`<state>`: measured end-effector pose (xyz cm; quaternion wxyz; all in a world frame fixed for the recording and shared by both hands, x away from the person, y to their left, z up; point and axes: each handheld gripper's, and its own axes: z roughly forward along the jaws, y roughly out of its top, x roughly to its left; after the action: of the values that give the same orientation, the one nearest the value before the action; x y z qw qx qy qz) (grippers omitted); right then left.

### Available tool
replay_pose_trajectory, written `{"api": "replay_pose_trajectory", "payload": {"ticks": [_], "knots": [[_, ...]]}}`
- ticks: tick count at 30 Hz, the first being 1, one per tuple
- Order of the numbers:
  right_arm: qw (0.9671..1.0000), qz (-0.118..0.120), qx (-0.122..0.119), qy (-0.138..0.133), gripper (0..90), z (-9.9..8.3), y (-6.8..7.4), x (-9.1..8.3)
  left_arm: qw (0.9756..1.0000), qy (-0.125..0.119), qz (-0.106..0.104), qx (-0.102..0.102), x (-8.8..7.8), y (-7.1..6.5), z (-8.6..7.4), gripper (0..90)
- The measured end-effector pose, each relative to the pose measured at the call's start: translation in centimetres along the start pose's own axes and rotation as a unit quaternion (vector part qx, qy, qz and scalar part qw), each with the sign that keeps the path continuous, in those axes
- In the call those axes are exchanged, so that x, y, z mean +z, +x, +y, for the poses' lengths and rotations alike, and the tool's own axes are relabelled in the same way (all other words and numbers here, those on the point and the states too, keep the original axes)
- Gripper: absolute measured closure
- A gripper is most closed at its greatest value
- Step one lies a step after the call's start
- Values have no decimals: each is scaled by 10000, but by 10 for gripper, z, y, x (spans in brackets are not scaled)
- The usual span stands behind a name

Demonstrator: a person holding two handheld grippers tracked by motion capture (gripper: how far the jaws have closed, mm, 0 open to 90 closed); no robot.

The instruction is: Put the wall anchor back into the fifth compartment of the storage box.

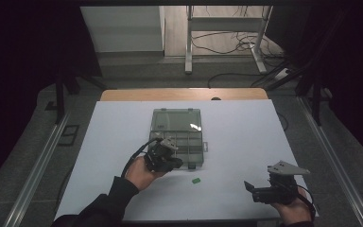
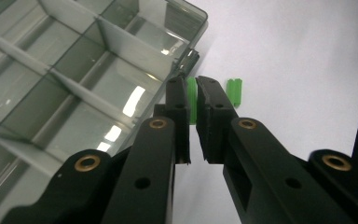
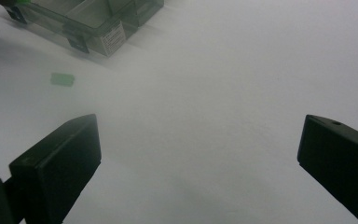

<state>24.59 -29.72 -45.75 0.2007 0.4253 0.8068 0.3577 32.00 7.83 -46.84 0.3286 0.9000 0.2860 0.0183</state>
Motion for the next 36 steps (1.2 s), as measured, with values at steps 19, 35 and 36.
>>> {"api": "replay_pose_trajectory", "payload": {"ticks": [19,35,36], "knots": [[9998,55,170,-37,0,0,-4,-1,9985,-238,295,-395,-29,22,-14,841],[9998,117,140,25,0,1,-3,1,9950,-280,638,-715,-45,46,-29,838],[9998,120,131,29,0,1,-3,1,9947,-288,647,-743,-45,46,-30,838]]}}
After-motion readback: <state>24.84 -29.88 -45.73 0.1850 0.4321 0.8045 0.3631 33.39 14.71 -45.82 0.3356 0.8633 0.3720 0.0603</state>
